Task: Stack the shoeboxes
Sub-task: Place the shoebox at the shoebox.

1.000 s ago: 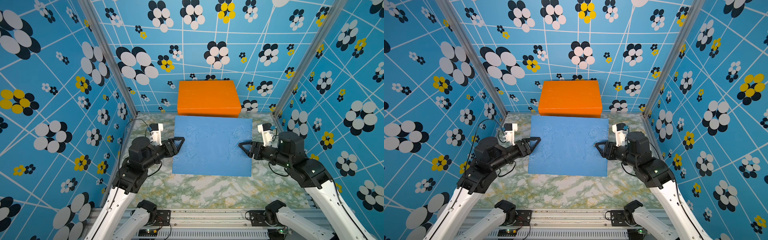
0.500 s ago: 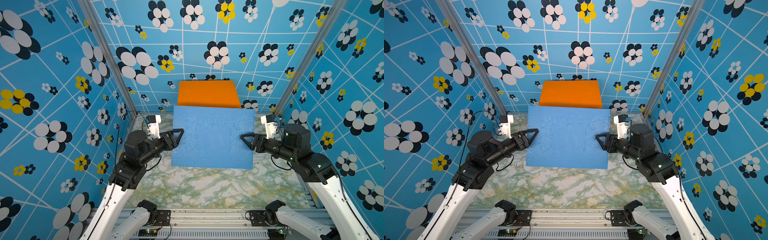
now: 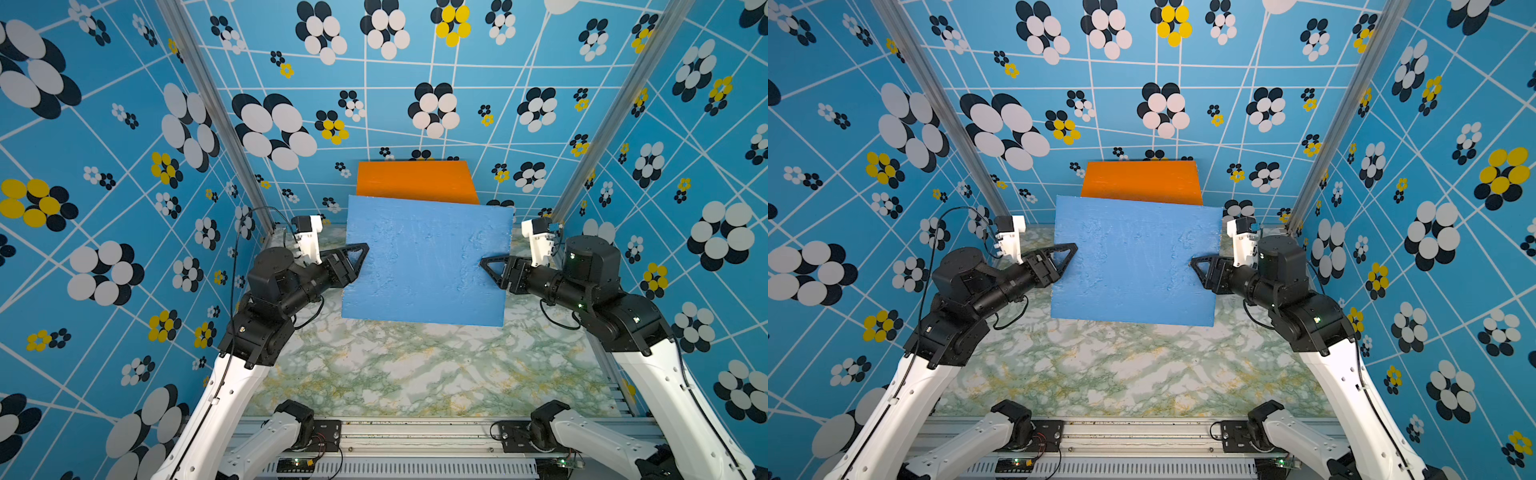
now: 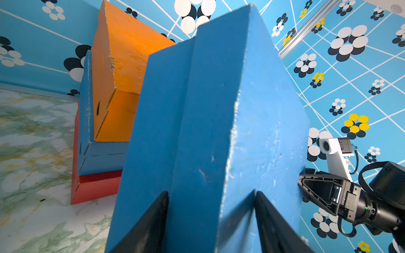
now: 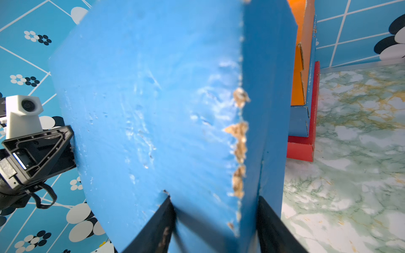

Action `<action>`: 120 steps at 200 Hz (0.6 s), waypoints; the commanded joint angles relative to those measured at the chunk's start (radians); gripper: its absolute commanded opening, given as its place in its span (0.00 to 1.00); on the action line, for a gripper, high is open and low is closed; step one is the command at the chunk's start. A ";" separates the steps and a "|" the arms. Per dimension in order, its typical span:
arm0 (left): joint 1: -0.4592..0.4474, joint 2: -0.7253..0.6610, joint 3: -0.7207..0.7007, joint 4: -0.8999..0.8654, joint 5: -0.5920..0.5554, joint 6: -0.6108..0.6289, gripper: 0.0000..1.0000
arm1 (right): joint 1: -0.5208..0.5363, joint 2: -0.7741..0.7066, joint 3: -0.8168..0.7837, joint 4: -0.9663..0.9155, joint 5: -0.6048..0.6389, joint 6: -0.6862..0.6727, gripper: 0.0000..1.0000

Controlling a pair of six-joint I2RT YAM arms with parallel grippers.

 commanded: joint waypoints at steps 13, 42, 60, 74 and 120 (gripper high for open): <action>-0.052 0.032 0.040 0.072 0.183 -0.001 0.62 | 0.031 0.035 0.051 0.079 -0.181 -0.042 0.59; -0.051 0.050 0.058 0.073 0.185 0.006 0.62 | 0.032 0.044 0.062 0.086 -0.177 -0.048 0.59; -0.051 0.058 0.068 0.079 0.186 0.005 0.62 | 0.032 0.069 0.100 0.067 -0.180 -0.063 0.59; -0.051 0.061 0.070 0.086 0.184 0.004 0.62 | 0.033 0.087 0.123 0.061 -0.181 -0.069 0.59; -0.051 0.077 0.078 0.103 0.179 0.002 0.61 | 0.033 0.128 0.175 0.057 -0.175 -0.080 0.59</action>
